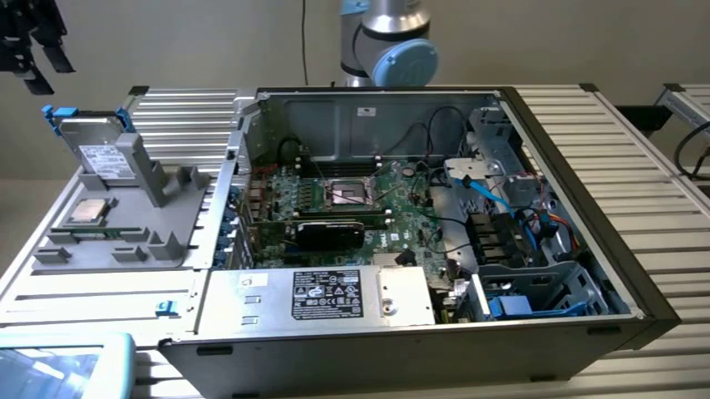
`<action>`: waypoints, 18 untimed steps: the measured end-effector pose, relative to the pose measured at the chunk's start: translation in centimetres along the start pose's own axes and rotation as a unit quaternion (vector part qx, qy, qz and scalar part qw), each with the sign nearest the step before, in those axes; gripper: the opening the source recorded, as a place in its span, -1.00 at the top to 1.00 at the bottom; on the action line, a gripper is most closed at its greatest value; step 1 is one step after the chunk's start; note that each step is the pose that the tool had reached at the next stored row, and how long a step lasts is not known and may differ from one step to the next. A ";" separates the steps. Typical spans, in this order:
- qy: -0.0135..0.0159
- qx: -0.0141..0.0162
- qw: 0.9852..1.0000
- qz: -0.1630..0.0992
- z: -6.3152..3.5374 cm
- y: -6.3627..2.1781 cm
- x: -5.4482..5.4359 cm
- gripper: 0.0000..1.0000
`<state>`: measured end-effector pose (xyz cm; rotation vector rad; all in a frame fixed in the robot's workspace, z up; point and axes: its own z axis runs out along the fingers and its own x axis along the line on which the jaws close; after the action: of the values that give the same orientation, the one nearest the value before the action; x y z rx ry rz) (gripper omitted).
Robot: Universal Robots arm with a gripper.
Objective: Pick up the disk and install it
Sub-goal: 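Pick up the disk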
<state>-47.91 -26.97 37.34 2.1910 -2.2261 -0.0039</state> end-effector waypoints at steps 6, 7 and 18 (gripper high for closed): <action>0.000 0.000 1.000 -0.007 1.07 0.55 0.0 -0.33; 0.000 0.000 1.000 -0.009 1.24 0.55 -0.1 -0.33; 0.000 -0.011 1.000 -0.015 3.18 0.45 0.1 -0.33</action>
<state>-48.41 -27.05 34.17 2.2126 -2.1820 -0.0280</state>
